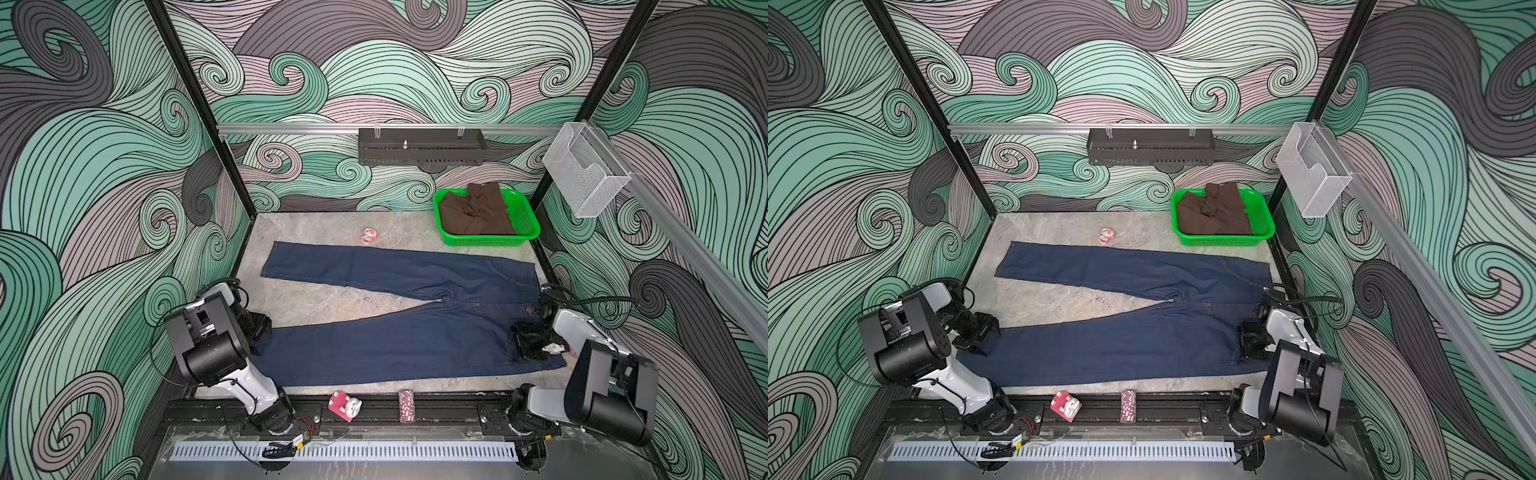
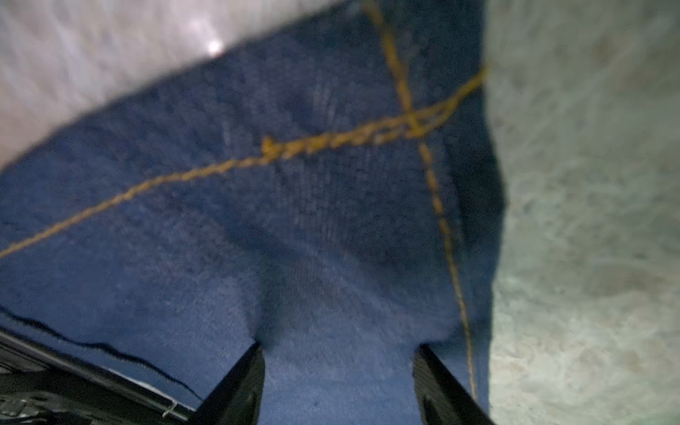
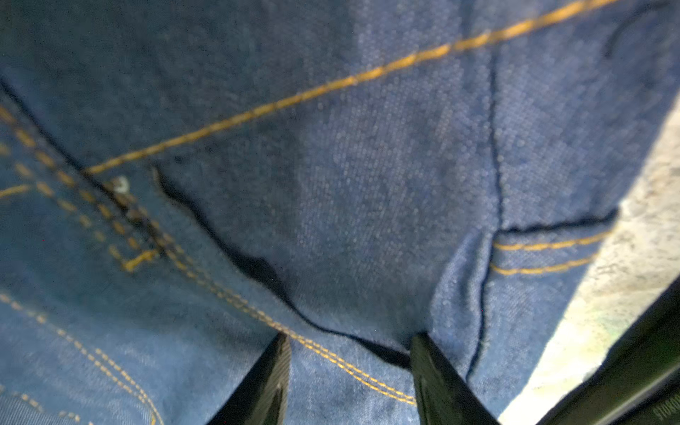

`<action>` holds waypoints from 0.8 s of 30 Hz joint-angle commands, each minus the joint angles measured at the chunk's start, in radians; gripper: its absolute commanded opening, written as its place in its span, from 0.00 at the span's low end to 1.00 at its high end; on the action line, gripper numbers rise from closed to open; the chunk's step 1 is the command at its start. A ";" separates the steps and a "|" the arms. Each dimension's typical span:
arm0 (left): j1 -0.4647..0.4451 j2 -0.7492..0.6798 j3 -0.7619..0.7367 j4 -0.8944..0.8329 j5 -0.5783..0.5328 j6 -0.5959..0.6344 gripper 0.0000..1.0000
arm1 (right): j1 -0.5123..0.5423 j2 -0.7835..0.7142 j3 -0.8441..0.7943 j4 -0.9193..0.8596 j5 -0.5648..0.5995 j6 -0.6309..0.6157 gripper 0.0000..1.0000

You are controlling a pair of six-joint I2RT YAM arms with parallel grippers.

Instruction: Fold and stack the trousers

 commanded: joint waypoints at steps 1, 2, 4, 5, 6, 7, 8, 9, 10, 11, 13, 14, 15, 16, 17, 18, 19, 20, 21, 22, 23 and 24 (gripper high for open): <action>0.015 0.066 0.009 0.048 -0.071 0.018 0.64 | 0.001 -0.005 -0.071 -0.040 -0.004 -0.023 0.54; 0.021 0.077 0.012 0.050 -0.077 0.022 0.64 | 0.002 -0.013 -0.074 -0.050 -0.005 -0.028 0.54; 0.046 0.092 0.018 0.052 -0.084 0.034 0.64 | 0.004 -0.034 -0.085 -0.070 -0.014 -0.041 0.55; 0.057 0.096 0.023 0.053 -0.084 0.039 0.64 | 0.005 -0.045 -0.091 -0.079 -0.018 -0.043 0.56; 0.071 0.101 0.029 0.053 -0.086 0.044 0.64 | 0.004 -0.058 -0.098 -0.088 -0.022 -0.046 0.56; 0.086 0.106 0.038 0.052 -0.087 0.050 0.64 | 0.006 -0.074 -0.103 -0.100 -0.024 -0.050 0.57; 0.098 0.112 0.046 0.049 -0.085 0.053 0.64 | 0.009 -0.084 -0.107 -0.110 -0.028 -0.050 0.57; 0.112 0.122 0.055 0.045 -0.080 0.056 0.64 | 0.016 -0.093 -0.109 -0.124 -0.032 -0.051 0.58; 0.126 0.132 0.064 0.040 -0.070 0.057 0.64 | 0.024 -0.097 -0.109 -0.138 -0.040 -0.053 0.58; 0.134 0.141 0.069 0.038 -0.061 0.058 0.64 | 0.032 -0.104 -0.110 -0.151 -0.047 -0.054 0.59; 0.146 0.148 0.076 0.035 -0.049 0.061 0.64 | 0.044 -0.120 -0.109 -0.173 -0.062 -0.050 0.60; 0.148 0.147 0.078 0.032 -0.046 0.063 0.64 | 0.047 -0.128 -0.107 -0.182 -0.067 -0.049 0.60; 0.148 0.143 0.082 0.029 -0.038 0.067 0.64 | 0.048 -0.136 -0.098 -0.196 -0.066 -0.049 0.60; 0.148 0.138 0.083 0.027 -0.020 0.070 0.64 | 0.047 -0.138 -0.083 -0.206 -0.068 -0.050 0.61; 0.146 0.132 0.087 0.024 -0.004 0.072 0.64 | 0.047 -0.137 -0.064 -0.213 -0.067 -0.051 0.61; 0.145 0.127 0.094 0.018 0.016 0.073 0.64 | 0.048 -0.133 -0.036 -0.217 -0.063 -0.056 0.61; 0.142 0.119 0.105 0.008 0.035 0.073 0.65 | 0.047 -0.125 -0.002 -0.224 -0.058 -0.062 0.62; 0.138 0.112 0.116 -0.004 0.045 0.075 0.65 | 0.047 -0.118 0.033 -0.232 -0.050 -0.065 0.63; 0.129 0.102 0.131 -0.017 0.054 0.075 0.65 | 0.047 -0.108 0.079 -0.246 -0.035 -0.070 0.64; 0.118 0.090 0.150 -0.033 0.058 0.077 0.65 | 0.047 -0.099 0.123 -0.258 -0.021 -0.073 0.65; 0.107 0.081 0.165 -0.046 0.063 0.077 0.66 | 0.047 -0.092 0.161 -0.266 -0.004 -0.076 0.66; 0.092 0.072 0.182 -0.060 0.071 0.074 0.66 | 0.047 -0.085 0.204 -0.279 0.016 -0.077 0.67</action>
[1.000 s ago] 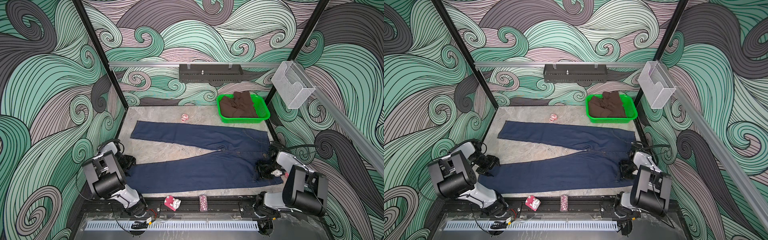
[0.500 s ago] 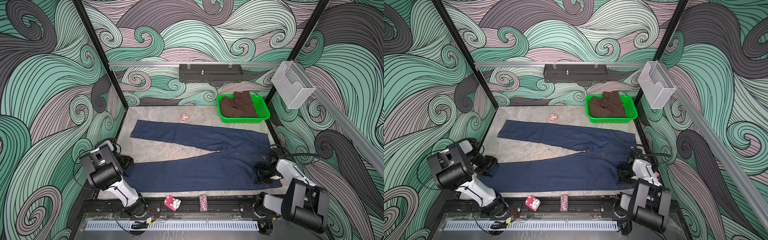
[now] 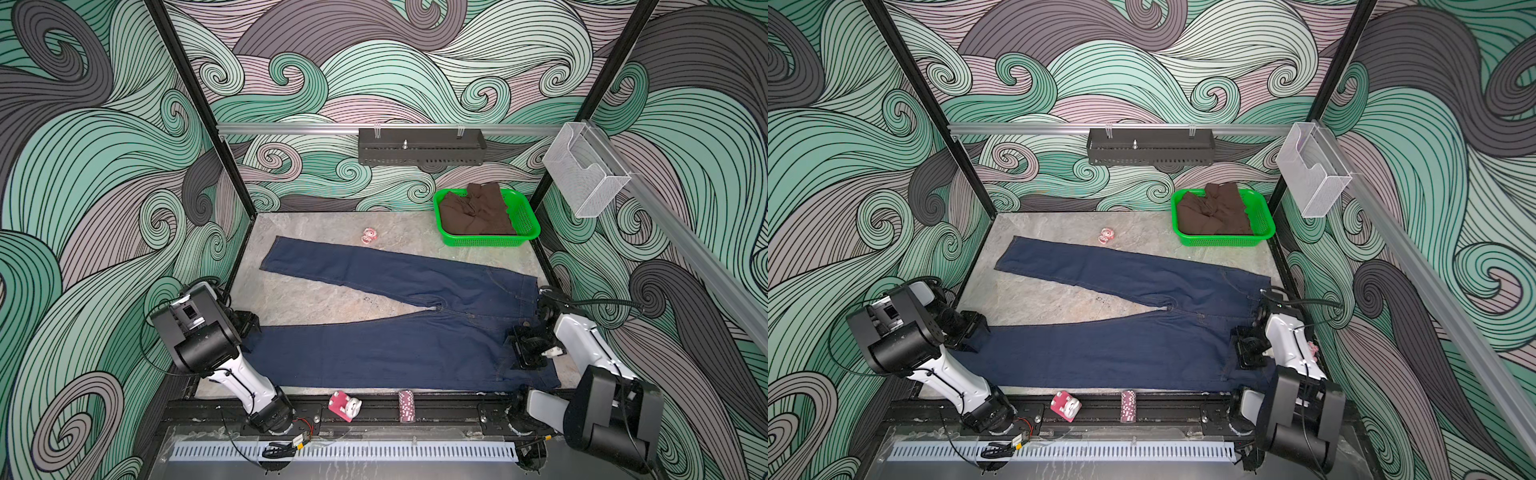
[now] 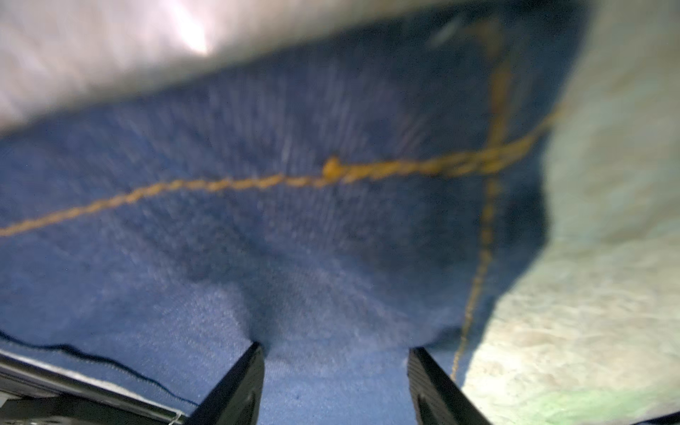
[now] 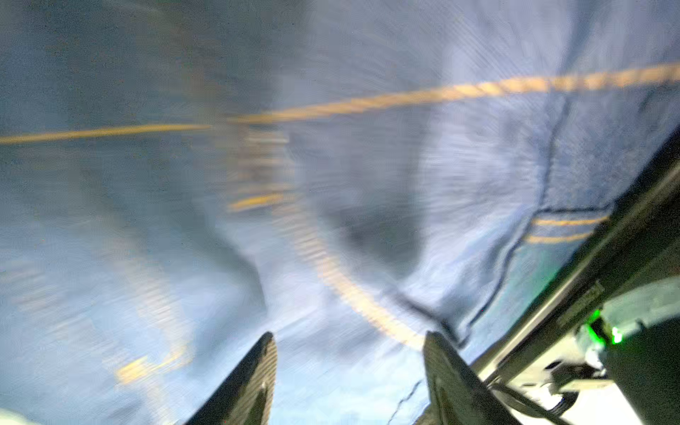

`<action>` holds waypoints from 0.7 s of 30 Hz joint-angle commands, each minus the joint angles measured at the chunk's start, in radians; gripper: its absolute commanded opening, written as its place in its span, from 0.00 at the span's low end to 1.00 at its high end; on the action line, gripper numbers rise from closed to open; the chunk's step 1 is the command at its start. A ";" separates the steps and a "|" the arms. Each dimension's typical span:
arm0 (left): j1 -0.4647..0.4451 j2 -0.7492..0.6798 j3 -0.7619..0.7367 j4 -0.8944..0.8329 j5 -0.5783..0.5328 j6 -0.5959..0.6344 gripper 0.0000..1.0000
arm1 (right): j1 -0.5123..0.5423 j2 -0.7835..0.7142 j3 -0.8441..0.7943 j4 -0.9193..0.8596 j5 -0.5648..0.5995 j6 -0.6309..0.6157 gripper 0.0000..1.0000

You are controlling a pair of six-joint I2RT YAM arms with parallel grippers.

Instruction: Fold and stack the trousers

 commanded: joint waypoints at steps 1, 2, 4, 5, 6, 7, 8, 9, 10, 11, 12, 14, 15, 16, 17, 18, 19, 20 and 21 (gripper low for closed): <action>-0.038 -0.030 0.076 -0.037 0.018 -0.006 0.66 | 0.005 0.019 0.131 -0.060 0.081 -0.018 0.68; -0.047 -0.040 0.092 -0.049 0.023 -0.009 0.66 | 0.005 0.023 0.160 -0.063 0.090 -0.015 0.68; -0.070 -0.059 0.130 -0.073 0.032 -0.017 0.66 | 0.005 0.035 0.208 -0.063 0.108 -0.010 0.69; -0.081 -0.071 0.155 -0.086 0.034 -0.021 0.66 | 0.004 0.038 0.228 -0.063 0.115 -0.004 0.70; -0.094 -0.078 0.179 -0.100 0.040 -0.025 0.66 | 0.005 0.041 0.245 -0.064 0.120 0.002 0.70; -0.106 -0.084 0.202 -0.113 0.044 -0.028 0.66 | 0.005 0.043 0.257 -0.063 0.122 0.008 0.69; -0.122 -0.091 0.229 -0.128 0.044 -0.031 0.66 | 0.006 0.044 0.269 -0.064 0.121 0.011 0.70; -0.141 -0.099 0.254 -0.141 0.045 -0.035 0.66 | 0.005 0.046 0.279 -0.066 0.120 0.011 0.69; -0.159 -0.106 0.273 -0.149 0.049 -0.039 0.66 | 0.005 0.047 0.286 -0.068 0.117 0.013 0.69; -0.178 -0.114 0.297 -0.155 0.051 -0.043 0.66 | 0.005 0.047 0.297 -0.069 0.111 0.013 0.70; -0.201 -0.121 0.317 -0.164 0.051 -0.045 0.66 | 0.005 0.046 0.303 -0.069 0.108 0.013 0.69; -0.240 -0.133 0.350 -0.170 0.054 -0.052 0.66 | 0.005 0.037 0.313 -0.071 0.103 0.009 0.69; -0.260 -0.139 0.363 -0.170 0.056 -0.054 0.66 | 0.005 0.029 0.319 -0.075 0.110 0.007 0.69; -0.274 -0.141 0.373 -0.170 0.058 -0.054 0.66 | 0.005 0.023 0.325 -0.079 0.120 0.006 0.69; -0.289 -0.144 0.382 -0.168 0.059 -0.054 0.66 | 0.005 0.010 0.331 -0.080 0.136 0.003 0.68; -0.300 -0.146 0.387 -0.164 0.061 -0.053 0.66 | 0.006 0.002 0.337 -0.081 0.152 0.000 0.68; -0.304 -0.150 0.389 -0.158 0.062 -0.054 0.66 | 0.005 -0.001 0.343 -0.080 0.163 -0.004 0.67; -0.308 -0.158 0.386 -0.147 0.062 -0.058 0.66 | 0.003 0.005 0.352 -0.080 0.170 -0.009 0.67; -0.311 -0.168 0.377 -0.129 0.062 -0.066 0.66 | 0.002 0.017 0.360 -0.079 0.174 -0.014 0.67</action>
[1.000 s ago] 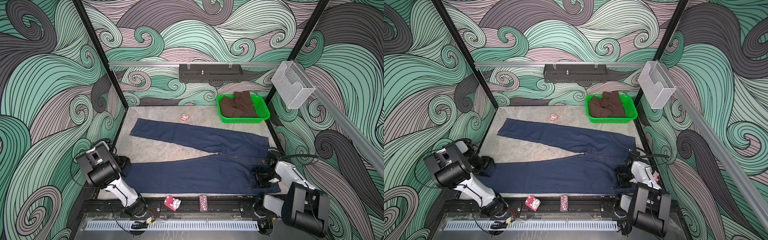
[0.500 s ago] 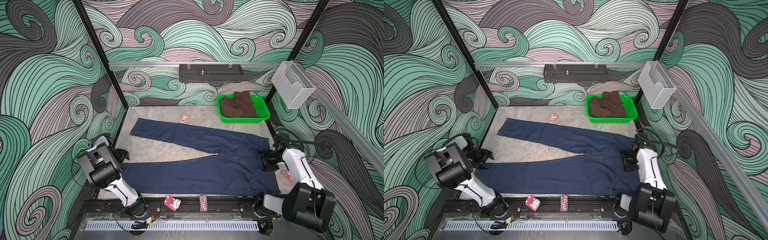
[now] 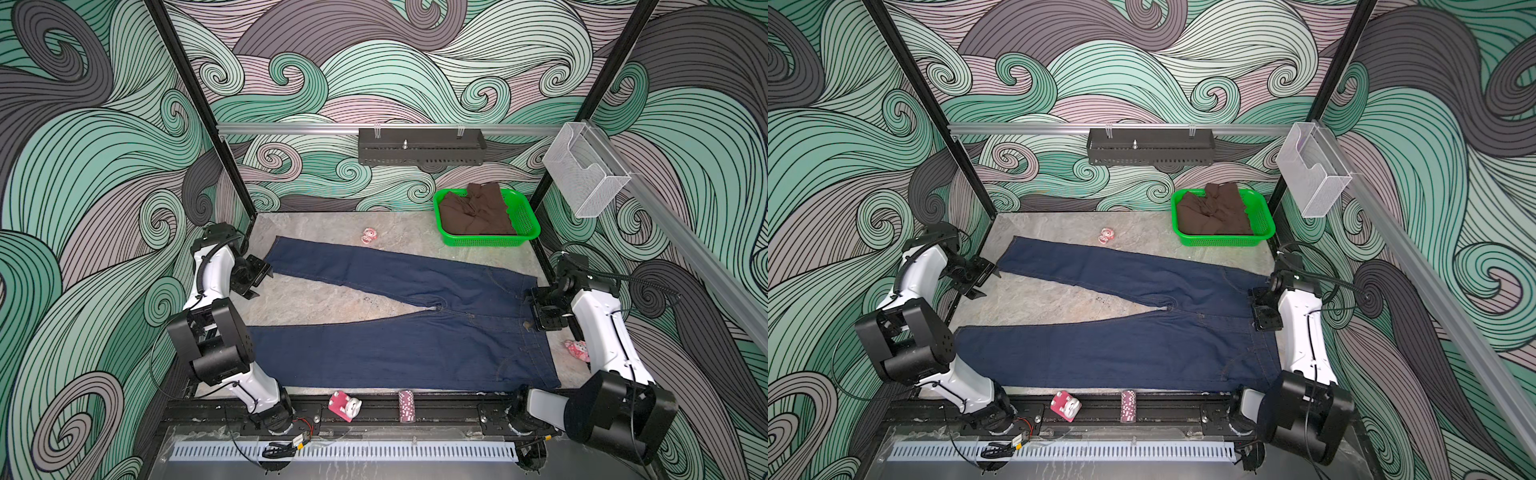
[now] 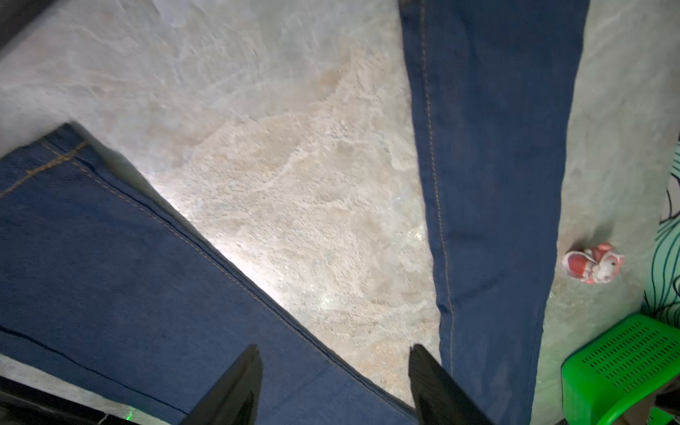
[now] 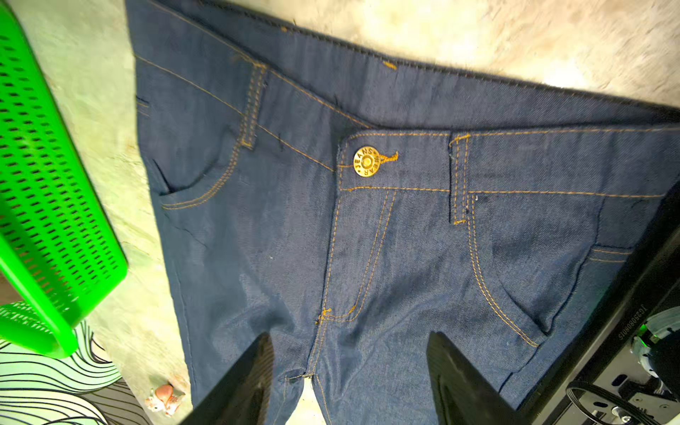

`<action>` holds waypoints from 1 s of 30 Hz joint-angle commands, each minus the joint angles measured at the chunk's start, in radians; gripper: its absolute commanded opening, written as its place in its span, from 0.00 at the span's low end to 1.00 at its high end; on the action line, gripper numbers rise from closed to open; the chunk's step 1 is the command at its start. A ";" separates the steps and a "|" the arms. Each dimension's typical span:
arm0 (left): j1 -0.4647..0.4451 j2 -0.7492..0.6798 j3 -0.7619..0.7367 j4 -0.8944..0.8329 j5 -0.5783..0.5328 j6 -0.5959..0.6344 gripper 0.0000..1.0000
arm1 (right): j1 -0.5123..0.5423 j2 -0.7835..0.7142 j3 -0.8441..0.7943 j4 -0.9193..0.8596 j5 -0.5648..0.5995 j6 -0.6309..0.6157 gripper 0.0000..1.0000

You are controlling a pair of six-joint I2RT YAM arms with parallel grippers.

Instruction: Fold and stack the trousers

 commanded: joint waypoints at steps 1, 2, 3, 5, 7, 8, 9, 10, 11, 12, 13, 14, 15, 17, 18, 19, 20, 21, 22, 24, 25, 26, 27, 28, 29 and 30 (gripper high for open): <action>-0.005 -0.046 0.001 0.000 0.006 -0.034 0.66 | 0.002 0.012 0.038 -0.019 0.054 -0.014 0.67; -0.006 -0.061 -0.016 0.033 0.010 -0.052 0.66 | 0.002 0.041 0.046 0.005 0.048 -0.022 0.66; -0.008 -0.076 -0.036 0.079 0.022 -0.069 0.66 | 0.000 0.069 0.053 0.027 0.043 -0.026 0.66; -0.013 -0.086 -0.050 0.115 0.015 -0.117 0.65 | -0.005 0.124 0.078 0.032 0.025 -0.010 0.65; -0.029 -0.076 -0.024 0.103 -0.008 -0.144 0.65 | -0.006 0.152 0.090 0.065 0.005 0.035 0.64; -0.037 -0.066 0.001 0.084 -0.006 -0.153 0.65 | -0.005 0.162 0.092 0.093 -0.003 0.059 0.63; -0.045 -0.058 0.028 0.054 -0.008 -0.160 0.65 | -0.003 0.176 0.097 0.109 -0.007 0.084 0.62; -0.055 -0.056 0.050 0.034 -0.015 -0.162 0.65 | -0.001 0.191 0.106 0.115 -0.010 0.099 0.62; -0.066 -0.062 0.063 0.015 -0.030 -0.166 0.65 | 0.000 0.212 0.120 0.119 -0.018 0.110 0.62; -0.074 -0.072 0.065 0.008 -0.039 -0.177 0.65 | 0.000 0.233 0.133 0.124 -0.034 0.116 0.62; -0.081 -0.083 0.060 0.014 -0.038 -0.189 0.65 | 0.000 0.250 0.143 0.130 -0.050 0.122 0.62; -0.086 -0.091 0.048 0.027 -0.037 -0.207 0.65 | 0.002 0.267 0.149 0.143 -0.068 0.126 0.62; -0.090 -0.092 0.039 0.039 -0.035 -0.224 0.65 | 0.002 0.278 0.153 0.151 -0.081 0.133 0.62; -0.095 -0.074 0.042 0.053 -0.021 -0.246 0.65 | 0.001 0.289 0.147 0.172 -0.087 0.148 0.62; -0.097 -0.057 0.054 0.054 -0.022 -0.251 0.65 | 0.002 0.297 0.146 0.187 -0.088 0.155 0.62; -0.099 -0.036 0.070 0.055 -0.023 -0.254 0.65 | 0.002 0.310 0.149 0.199 -0.090 0.156 0.62; -0.100 -0.010 0.088 0.063 -0.023 -0.256 0.65 | 0.000 0.331 0.162 0.202 -0.092 0.154 0.61; -0.102 0.022 0.113 0.072 -0.021 -0.257 0.65 | -0.002 0.353 0.177 0.202 -0.094 0.150 0.62; -0.103 0.055 0.139 0.080 -0.019 -0.259 0.65 | -0.004 0.371 0.191 0.202 -0.097 0.148 0.62; -0.102 0.148 0.227 0.085 -0.009 -0.256 0.65 | -0.005 0.405 0.226 0.203 -0.087 0.154 0.62; -0.103 0.196 0.276 0.080 -0.002 -0.253 0.65 | -0.007 0.419 0.243 0.204 -0.077 0.152 0.61; -0.102 0.248 0.333 0.064 0.007 -0.251 0.65 | -0.006 0.435 0.262 0.202 -0.065 0.151 0.61; -0.102 0.296 0.388 0.045 0.013 -0.250 0.65 | -0.006 0.447 0.277 0.197 -0.053 0.152 0.61; -0.103 0.344 0.444 0.029 0.013 -0.244 0.65 | -0.007 0.464 0.293 0.195 -0.043 0.158 0.60; -0.107 0.387 0.488 0.025 0.009 -0.240 0.65 | -0.008 0.484 0.313 0.193 -0.036 0.164 0.59; -0.107 0.421 0.513 0.027 0.008 -0.244 0.65 | -0.010 0.505 0.334 0.190 -0.032 0.165 0.59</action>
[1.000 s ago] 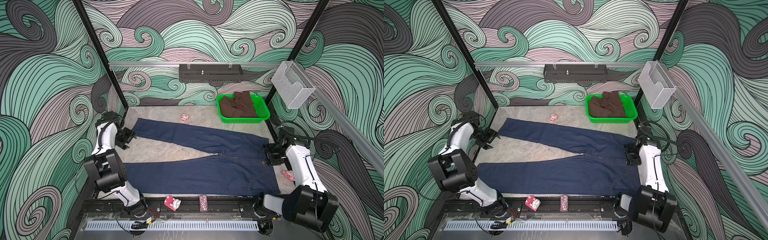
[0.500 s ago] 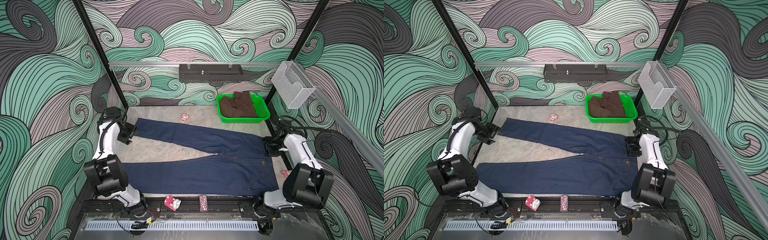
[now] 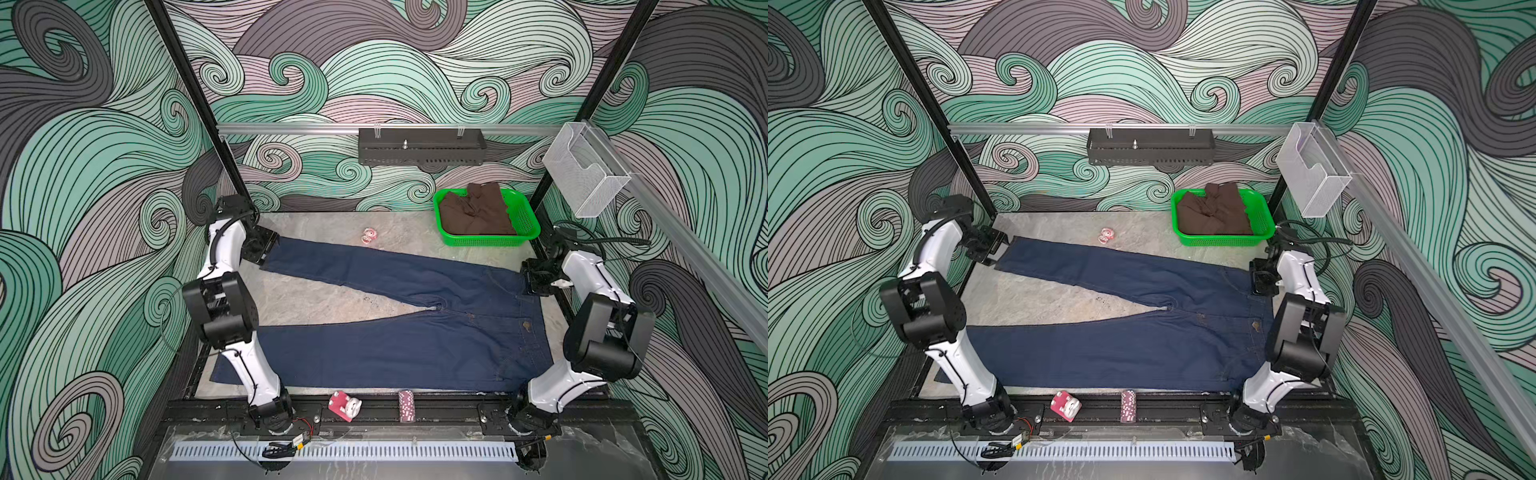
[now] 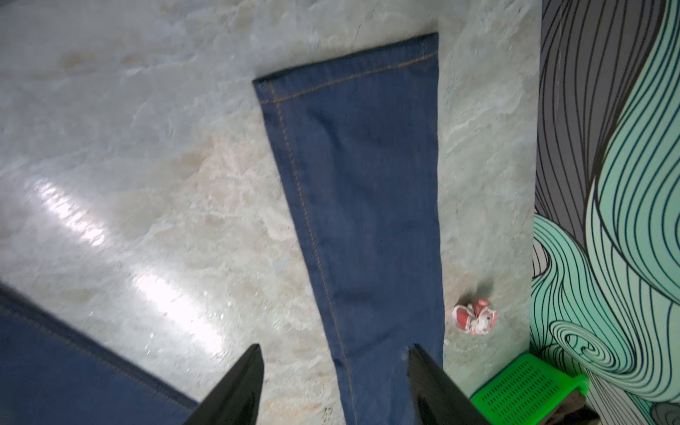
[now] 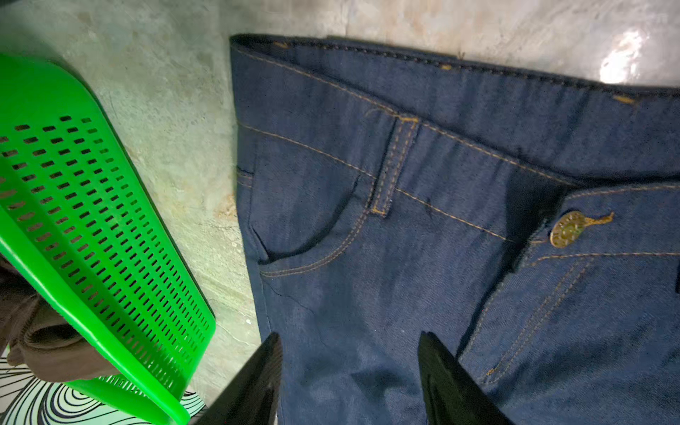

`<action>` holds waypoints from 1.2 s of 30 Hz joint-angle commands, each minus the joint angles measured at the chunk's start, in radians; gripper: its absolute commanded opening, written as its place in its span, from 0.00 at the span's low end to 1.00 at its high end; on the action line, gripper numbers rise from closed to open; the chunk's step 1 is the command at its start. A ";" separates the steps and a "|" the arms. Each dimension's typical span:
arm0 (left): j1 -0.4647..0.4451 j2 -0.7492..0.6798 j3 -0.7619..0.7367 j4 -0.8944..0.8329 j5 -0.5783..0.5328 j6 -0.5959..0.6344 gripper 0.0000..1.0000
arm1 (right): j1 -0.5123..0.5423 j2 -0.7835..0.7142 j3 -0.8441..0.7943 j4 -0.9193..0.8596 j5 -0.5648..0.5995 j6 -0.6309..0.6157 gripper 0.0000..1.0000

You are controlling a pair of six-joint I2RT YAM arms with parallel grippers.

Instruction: Fold and stack the trousers

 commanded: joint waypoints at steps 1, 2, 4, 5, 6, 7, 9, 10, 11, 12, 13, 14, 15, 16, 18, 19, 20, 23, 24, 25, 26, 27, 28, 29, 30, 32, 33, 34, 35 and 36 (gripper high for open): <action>-0.012 0.113 0.112 -0.031 0.013 -0.013 0.65 | -0.008 0.065 0.077 -0.019 0.038 0.018 0.59; -0.012 0.151 0.140 -0.023 0.024 -0.022 0.65 | -0.008 0.090 0.106 -0.033 0.037 0.019 0.59; -0.014 0.225 0.209 -0.035 0.030 -0.030 0.65 | -0.006 0.133 0.143 -0.042 0.030 0.029 0.59; -0.015 0.263 0.251 -0.045 0.030 -0.028 0.65 | -0.006 0.158 0.160 -0.044 0.029 0.035 0.58; -0.016 0.292 0.286 -0.051 0.031 -0.028 0.65 | -0.006 0.177 0.175 -0.044 0.031 0.038 0.58; -0.015 0.323 0.323 -0.058 0.034 -0.029 0.65 | -0.006 0.198 0.199 -0.045 0.033 0.040 0.58; -0.015 0.377 0.395 -0.076 0.043 -0.032 0.65 | -0.009 0.244 0.244 -0.051 0.038 0.041 0.57; -0.015 0.405 0.435 -0.082 0.050 -0.033 0.65 | -0.013 0.270 0.272 -0.066 0.041 0.041 0.57; -0.017 0.429 0.469 -0.090 0.055 -0.035 0.65 | -0.015 0.293 0.302 -0.080 0.049 0.040 0.57; -0.017 0.445 0.496 -0.095 0.058 -0.038 0.65 | -0.015 0.310 0.324 -0.092 0.062 0.039 0.57; -0.017 0.460 0.519 -0.092 0.062 -0.039 0.65 | -0.017 0.330 0.349 -0.100 0.075 0.041 0.57; -0.017 0.470 0.536 -0.090 0.063 -0.040 0.65 | -0.021 0.350 0.370 -0.105 0.084 0.042 0.56; -0.017 0.477 0.546 -0.087 0.062 -0.040 0.65 | -0.024 0.367 0.390 -0.113 0.088 0.047 0.56; -0.017 0.481 0.552 -0.078 0.063 -0.039 0.64 | -0.027 0.390 0.417 -0.125 0.092 0.051 0.56; -0.017 0.483 0.553 -0.063 0.060 -0.038 0.64 | -0.033 0.427 0.466 -0.150 0.101 0.053 0.54; -0.017 0.483 0.553 -0.058 0.059 -0.036 0.64 | -0.035 0.444 0.488 -0.167 0.110 0.056 0.54; -0.016 0.486 0.556 -0.054 0.057 -0.036 0.64 | -0.038 0.457 0.505 -0.180 0.119 0.061 0.53; -0.013 0.502 0.577 -0.057 0.055 -0.036 0.64 | -0.044 0.489 0.539 -0.207 0.134 0.076 0.53; -0.012 0.510 0.589 -0.061 0.056 -0.036 0.64 | -0.046 0.496 0.550 -0.216 0.139 0.083 0.53; -0.011 0.518 0.605 -0.068 0.056 -0.036 0.64 | -0.045 0.506 0.556 -0.216 0.140 0.088 0.53; -0.012 0.527 0.623 -0.074 0.056 -0.035 0.64 | -0.047 0.515 0.568 -0.222 0.144 0.093 0.53; -0.009 0.535 0.637 -0.078 0.057 -0.036 0.64 | -0.047 0.527 0.576 -0.230 0.149 0.098 0.53; -0.009 0.539 0.649 -0.081 0.056 -0.036 0.64 | -0.049 0.541 0.593 -0.236 0.153 0.101 0.53; -0.010 0.542 0.657 -0.078 0.054 -0.036 0.64 | -0.049 0.554 0.609 -0.246 0.155 0.103 0.52; -0.009 0.543 0.663 -0.077 0.052 -0.036 0.64 | -0.049 0.566 0.626 -0.256 0.158 0.106 0.52; -0.009 0.539 0.666 -0.074 0.039 -0.033 0.64 | -0.049 0.596 0.662 -0.271 0.165 0.108 0.52; -0.009 0.538 0.667 -0.073 0.035 -0.030 0.64 | -0.049 0.606 0.679 -0.282 0.168 0.110 0.52; -0.008 0.537 0.671 -0.075 0.029 -0.027 0.64 | -0.049 0.622 0.698 -0.296 0.177 0.113 0.52; -0.006 0.537 0.672 -0.077 0.027 -0.026 0.64 | -0.049 0.631 0.711 -0.301 0.182 0.113 0.52; -0.006 0.537 0.672 -0.077 0.028 -0.026 0.64 | -0.050 0.641 0.722 -0.305 0.185 0.113 0.52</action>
